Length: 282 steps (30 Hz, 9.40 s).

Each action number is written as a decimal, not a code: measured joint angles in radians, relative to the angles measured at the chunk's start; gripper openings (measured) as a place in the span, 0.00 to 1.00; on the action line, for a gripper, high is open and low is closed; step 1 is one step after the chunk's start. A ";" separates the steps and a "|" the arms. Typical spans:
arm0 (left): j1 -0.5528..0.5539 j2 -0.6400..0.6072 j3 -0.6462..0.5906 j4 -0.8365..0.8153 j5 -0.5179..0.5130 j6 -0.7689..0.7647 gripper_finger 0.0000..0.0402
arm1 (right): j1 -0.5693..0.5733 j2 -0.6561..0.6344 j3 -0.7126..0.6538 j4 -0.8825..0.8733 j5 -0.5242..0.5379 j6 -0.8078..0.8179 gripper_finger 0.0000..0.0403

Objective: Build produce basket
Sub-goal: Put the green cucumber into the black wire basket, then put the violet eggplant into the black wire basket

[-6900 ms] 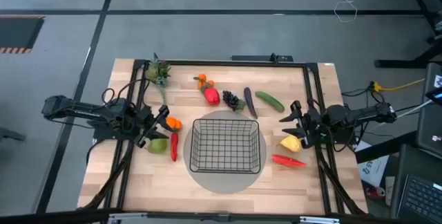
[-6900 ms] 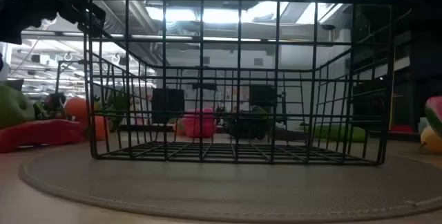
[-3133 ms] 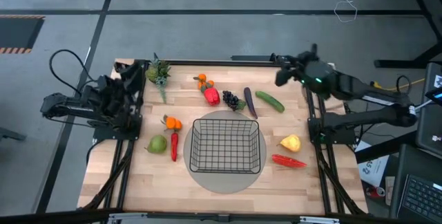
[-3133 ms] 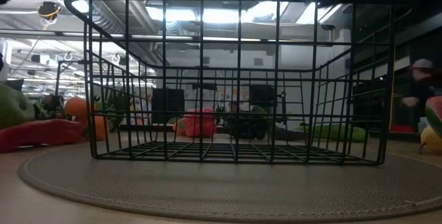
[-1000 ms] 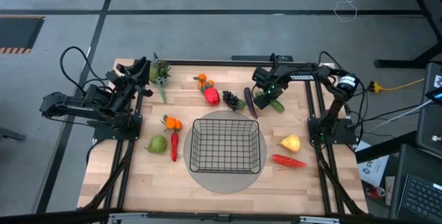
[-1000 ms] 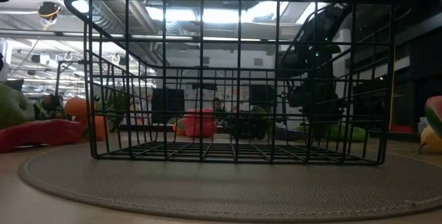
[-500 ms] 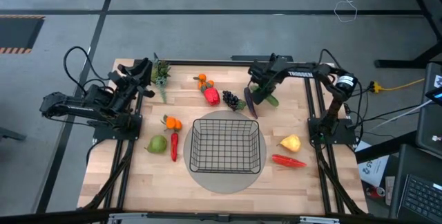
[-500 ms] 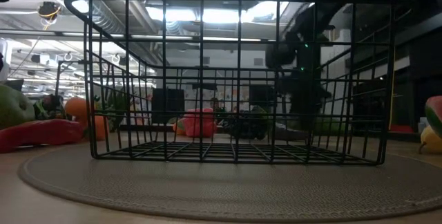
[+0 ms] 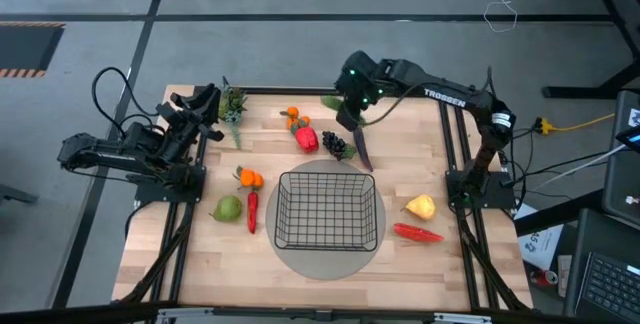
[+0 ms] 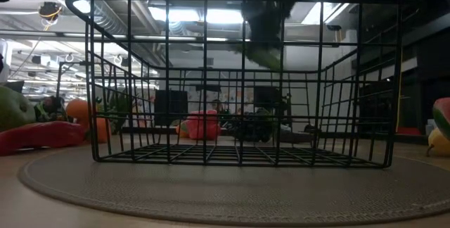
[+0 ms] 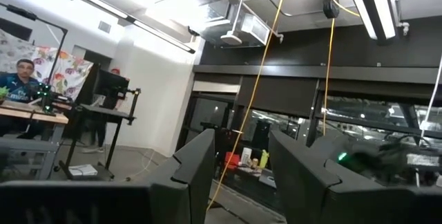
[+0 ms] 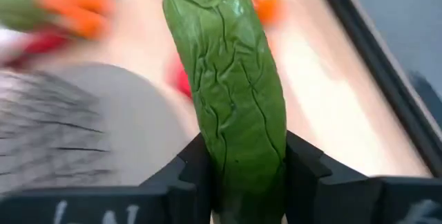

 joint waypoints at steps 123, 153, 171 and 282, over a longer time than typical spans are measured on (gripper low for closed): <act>0.000 0.000 0.000 0.000 -0.005 -0.024 0.33 | 0.068 0.010 -0.472 0.061 0.181 0.661 0.52; 0.000 0.000 0.000 -0.027 -0.004 -0.021 0.33 | 0.071 0.010 -0.691 0.345 0.331 0.681 0.45; 0.000 0.000 0.000 -0.026 -0.004 -0.023 0.33 | 0.091 -0.088 -0.386 0.124 0.395 0.523 0.12; 0.000 0.000 0.000 -0.131 0.001 -0.108 0.33 | 0.510 0.012 0.016 0.086 -0.027 0.031 0.17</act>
